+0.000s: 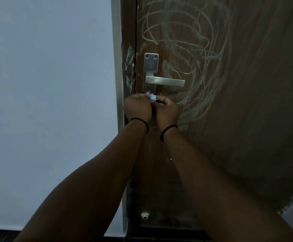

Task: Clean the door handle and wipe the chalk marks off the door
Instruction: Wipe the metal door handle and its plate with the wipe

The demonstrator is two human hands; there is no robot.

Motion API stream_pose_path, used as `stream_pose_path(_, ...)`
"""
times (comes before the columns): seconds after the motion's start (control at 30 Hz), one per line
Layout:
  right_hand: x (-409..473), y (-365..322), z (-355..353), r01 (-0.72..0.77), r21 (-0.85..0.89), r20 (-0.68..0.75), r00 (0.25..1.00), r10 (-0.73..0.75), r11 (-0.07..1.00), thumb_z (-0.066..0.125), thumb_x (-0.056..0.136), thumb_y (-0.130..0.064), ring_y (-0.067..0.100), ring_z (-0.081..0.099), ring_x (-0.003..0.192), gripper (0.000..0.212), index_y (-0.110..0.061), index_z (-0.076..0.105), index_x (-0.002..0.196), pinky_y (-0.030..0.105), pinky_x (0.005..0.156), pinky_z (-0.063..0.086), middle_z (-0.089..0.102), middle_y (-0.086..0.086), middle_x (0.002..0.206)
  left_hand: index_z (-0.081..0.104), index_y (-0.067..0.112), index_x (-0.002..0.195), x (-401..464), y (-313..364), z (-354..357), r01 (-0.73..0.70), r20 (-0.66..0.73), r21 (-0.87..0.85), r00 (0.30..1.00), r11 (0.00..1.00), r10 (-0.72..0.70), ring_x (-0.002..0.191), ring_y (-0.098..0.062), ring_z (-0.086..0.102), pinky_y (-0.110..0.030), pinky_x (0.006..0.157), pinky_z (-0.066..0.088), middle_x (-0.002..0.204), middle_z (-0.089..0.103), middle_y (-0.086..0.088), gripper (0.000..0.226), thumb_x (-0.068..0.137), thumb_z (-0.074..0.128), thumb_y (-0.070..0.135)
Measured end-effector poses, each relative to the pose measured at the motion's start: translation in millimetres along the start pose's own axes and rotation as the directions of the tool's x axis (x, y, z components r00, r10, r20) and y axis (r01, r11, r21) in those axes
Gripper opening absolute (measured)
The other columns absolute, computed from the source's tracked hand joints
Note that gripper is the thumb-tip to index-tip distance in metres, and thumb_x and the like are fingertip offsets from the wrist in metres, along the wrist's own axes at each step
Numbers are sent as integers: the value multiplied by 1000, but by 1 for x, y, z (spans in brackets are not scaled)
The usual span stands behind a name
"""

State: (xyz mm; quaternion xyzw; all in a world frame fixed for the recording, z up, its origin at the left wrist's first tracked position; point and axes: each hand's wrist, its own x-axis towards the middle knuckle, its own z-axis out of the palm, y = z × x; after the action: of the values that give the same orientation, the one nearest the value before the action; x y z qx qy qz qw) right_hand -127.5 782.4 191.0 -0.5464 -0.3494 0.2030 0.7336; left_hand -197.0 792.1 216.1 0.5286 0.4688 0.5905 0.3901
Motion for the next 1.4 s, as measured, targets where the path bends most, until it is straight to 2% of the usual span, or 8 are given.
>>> stream_pose_path(0.1, 3, -2, -1, 29, -47, -53, 998, -31, 998, 70, 82, -5, 4, 69, 67, 10, -12, 71, 88, 18, 58, 56, 71, -4, 76, 75, 12, 104, -6, 2, -2, -90, -14, 77, 996, 993, 92, 81, -7, 61, 1, 57, 43, 103, 74, -5, 20, 94, 58, 16)
stream_pose_path(0.4, 26, -31, 17, 95, 165, -311, 950, -40, 982, 72, 77, -1, 18, 70, 79, 15, -5, 71, 91, 32, 69, 59, 72, 6, 84, 68, 8, 119, 1, 16, -14, -562, -27, 238, 811, 792, 584, 106, -17, 59, -18, 93, 43, 113, 68, -8, 28, 96, 50, 9)
stream_pose_path(0.6, 20, -7, 8, 217, -194, -164, 954, -250, 957, 68, 85, -14, 19, 67, 81, 10, -6, 74, 87, 41, 77, 57, 72, 7, 86, 62, 4, 126, 7, 7, -18, -700, 53, 280, 695, 657, 717, 100, -18, 60, 0, 88, 32, 109, 68, -14, 34, 93, 53, 4)
stream_pose_path(0.73, 21, -13, 4, 252, -291, -123, 947, -297, 923, 68, 85, -18, 2, 62, 61, 12, -13, 73, 75, 24, 59, 54, 66, -10, 65, 59, 9, 130, 7, 9, -14, -676, 109, 347, 717, 650, 688, 101, -16, 58, -12, 85, 38, 115, 63, -11, 41, 92, 61, 24)
stream_pose_path(0.83, 23, -21, 12, 151, -188, -260, 945, -198, 970, 70, 82, -15, 6, 50, 46, 29, -14, 59, 55, 26, 49, 45, 53, -8, 50, 60, 9, 129, 8, 12, -14, -673, 118, 383, 716, 633, 688, 101, -21, 59, -19, 84, 39, 114, 63, -13, 41, 92, 64, 26)
stream_pose_path(1.13, 13, -9, -21, -153, 392, -49, 981, 187, 907, 66, 85, 0, 18, 69, 79, 12, -1, 70, 97, 22, 65, 57, 72, 13, 91, 70, 15, 110, 19, 15, -18, -685, 140, 374, 708, 625, 692, 90, -15, 61, -19, 76, 40, 104, 68, -5, 26, 89, 64, 29)
stream_pose_path(1.3, 8, -35, -43, -13, 637, -228, 952, 204, 771, 60, 90, 1, 25, 66, 93, 17, 1, 63, 106, 29, 76, 59, 66, 22, 109, 70, 21, 111, 16, 19, -19, -640, 90, 305, 756, 705, 648, 94, -11, 62, -23, 83, 49, 106, 71, 0, 23, 91, 61, 29)
stream_pose_path(1.4, 15, -70, -50, 199, 415, -408, 913, -14, 888, 67, 85, -2, 23, 69, 90, 13, 3, 67, 98, 26, 76, 58, 70, 19, 101, 70, 27, 113, 12, 20, -21, -588, 63, 262, 801, 765, 595, 92, -9, 65, -21, 82, 48, 105, 73, 5, 25, 94, 56, 31)
